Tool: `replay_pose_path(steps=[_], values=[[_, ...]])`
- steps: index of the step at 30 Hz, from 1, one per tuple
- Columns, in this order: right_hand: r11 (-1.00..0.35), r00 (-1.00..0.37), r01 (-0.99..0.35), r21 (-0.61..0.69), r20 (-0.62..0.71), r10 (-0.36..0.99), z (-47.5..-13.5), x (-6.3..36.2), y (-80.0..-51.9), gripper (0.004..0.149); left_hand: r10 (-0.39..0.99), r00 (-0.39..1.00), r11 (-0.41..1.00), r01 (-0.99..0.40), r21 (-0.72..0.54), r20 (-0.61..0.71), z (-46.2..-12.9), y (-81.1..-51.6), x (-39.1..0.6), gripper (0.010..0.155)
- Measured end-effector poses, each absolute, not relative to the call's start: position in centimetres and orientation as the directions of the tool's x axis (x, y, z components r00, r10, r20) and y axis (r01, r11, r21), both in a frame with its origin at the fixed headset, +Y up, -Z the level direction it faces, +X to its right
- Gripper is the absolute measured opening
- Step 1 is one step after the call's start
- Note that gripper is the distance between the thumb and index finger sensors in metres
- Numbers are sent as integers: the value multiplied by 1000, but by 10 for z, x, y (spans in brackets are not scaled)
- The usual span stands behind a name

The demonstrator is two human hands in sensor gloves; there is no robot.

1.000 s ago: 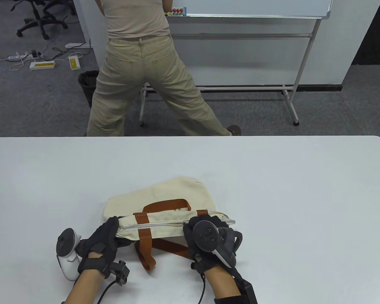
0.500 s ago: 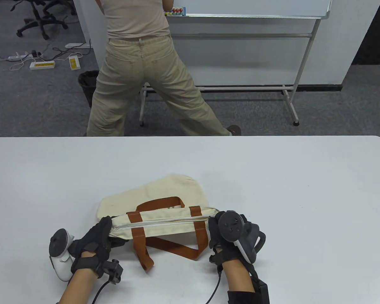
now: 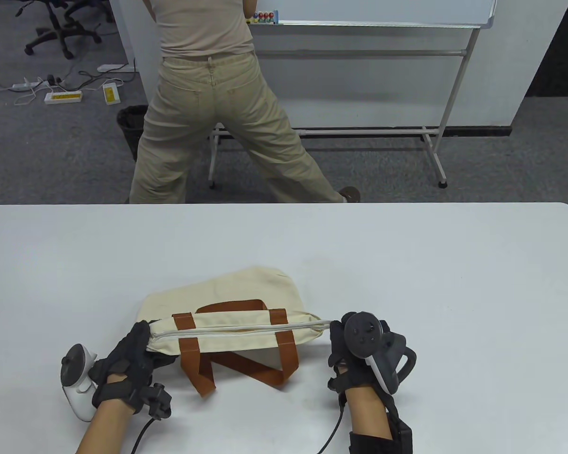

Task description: Unzip the canvas bag

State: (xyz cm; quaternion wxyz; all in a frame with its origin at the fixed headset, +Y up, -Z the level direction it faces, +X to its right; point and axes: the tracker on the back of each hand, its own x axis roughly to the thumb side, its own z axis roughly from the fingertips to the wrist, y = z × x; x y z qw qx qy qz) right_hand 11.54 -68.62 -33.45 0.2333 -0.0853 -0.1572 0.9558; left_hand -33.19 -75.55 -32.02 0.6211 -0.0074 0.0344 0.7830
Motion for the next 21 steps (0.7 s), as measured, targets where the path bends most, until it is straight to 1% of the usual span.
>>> replay_pose_path(steps=[2,3,5,6,7,9,12,14,15,18,20,21], values=[[-813,-861,-466,-349,-33,508,-333,110,-686,70,973,-227,-224,-973,52,-49,-320,-755,-332,48],[-799,-856,-492,-346,24,517,-332,104,-685,73,974,-220,-218,-975,50,-48,-320,-755,-333,48],[-820,-894,-424,-383,34,447,-328,94,-684,77,974,-221,-219,-975,41,-46,-321,-754,-332,48],[-835,-912,-398,-380,70,403,-328,86,-684,79,975,-215,-214,-976,39,-46,-321,-754,-333,48],[-842,-914,-400,-361,97,393,-328,81,-685,79,977,-208,-206,-978,37,-47,-321,-755,-334,48],[-851,-895,-444,-279,171,411,-329,65,-689,82,979,-197,-196,-980,33,-48,-321,-755,-335,48],[-868,-865,-480,-132,235,443,-335,47,-698,86,981,-188,-187,-982,30,-48,-320,-755,-337,48],[-865,-837,-501,-1,254,485,-340,35,-708,88,984,-170,-170,-985,11,-56,-321,-754,-339,48],[-869,-840,-493,46,233,489,-341,31,-713,87,984,-165,-166,-986,-7,-63,-321,-754,-339,48],[-889,-857,-456,35,251,450,-339,20,-719,82,989,-130,-133,-991,-27,-71,-321,-753,-340,48],[-919,-885,-393,43,254,390,-338,13,-720,79,994,-97,-99,-995,-34,-59,-320,-752,-341,48],[-925,-891,-378,35,257,374,-338,10,-720,75,995,-89,-91,-995,-36,-55,-320,-751,-341,48]])
